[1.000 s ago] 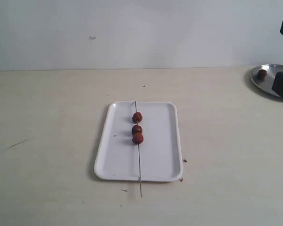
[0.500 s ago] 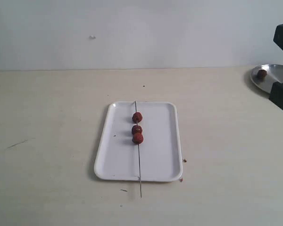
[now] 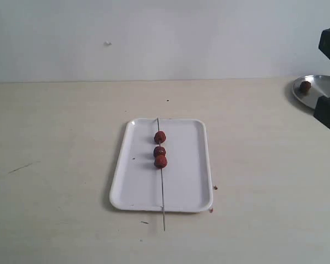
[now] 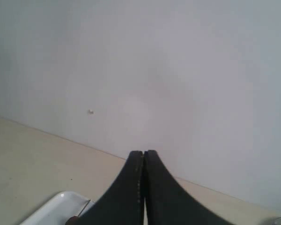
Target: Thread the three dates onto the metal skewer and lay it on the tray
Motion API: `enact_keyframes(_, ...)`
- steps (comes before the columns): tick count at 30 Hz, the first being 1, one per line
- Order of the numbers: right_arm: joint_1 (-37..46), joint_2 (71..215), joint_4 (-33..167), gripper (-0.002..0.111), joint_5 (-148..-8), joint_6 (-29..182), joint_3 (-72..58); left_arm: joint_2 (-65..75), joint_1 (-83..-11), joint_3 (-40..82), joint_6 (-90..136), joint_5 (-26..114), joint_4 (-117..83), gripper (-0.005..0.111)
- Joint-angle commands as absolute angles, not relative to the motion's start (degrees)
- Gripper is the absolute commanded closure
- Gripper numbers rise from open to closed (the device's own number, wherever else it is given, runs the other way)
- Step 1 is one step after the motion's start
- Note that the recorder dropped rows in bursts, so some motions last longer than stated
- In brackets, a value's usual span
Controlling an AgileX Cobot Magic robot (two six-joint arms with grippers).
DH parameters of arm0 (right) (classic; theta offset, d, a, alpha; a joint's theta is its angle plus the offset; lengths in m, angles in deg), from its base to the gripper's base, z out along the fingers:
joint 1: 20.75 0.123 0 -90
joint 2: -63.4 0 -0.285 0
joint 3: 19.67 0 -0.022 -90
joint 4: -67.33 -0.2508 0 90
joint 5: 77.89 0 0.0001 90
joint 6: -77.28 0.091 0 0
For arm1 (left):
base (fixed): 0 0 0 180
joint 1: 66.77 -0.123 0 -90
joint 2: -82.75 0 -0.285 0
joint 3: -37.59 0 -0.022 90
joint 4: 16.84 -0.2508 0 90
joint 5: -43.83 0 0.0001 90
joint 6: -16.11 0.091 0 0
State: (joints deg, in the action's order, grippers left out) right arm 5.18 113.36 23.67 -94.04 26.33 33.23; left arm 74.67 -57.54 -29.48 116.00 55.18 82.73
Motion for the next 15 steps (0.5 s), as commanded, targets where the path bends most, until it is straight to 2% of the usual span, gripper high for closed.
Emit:
enact_keyframes(1, 5.2, 113.2, 23.8, 0.108, -94.1, 26.3, 33.5, 75.0, -57.6, -30.0, 110.2, 54.7, 83.1, 0.107)
enact_keyframes(7, 5.2, 113.2, 23.8, 0.108, -94.1, 26.3, 33.5, 75.0, -57.6, -30.1, 106.3, 54.7, 82.7, 0.107)
enact_keyframes(15, 5.2, 113.2, 23.8, 0.108, -94.1, 26.3, 33.5, 75.0, -57.6, -30.1, 83.8, 49.3, 65.9, 0.107)
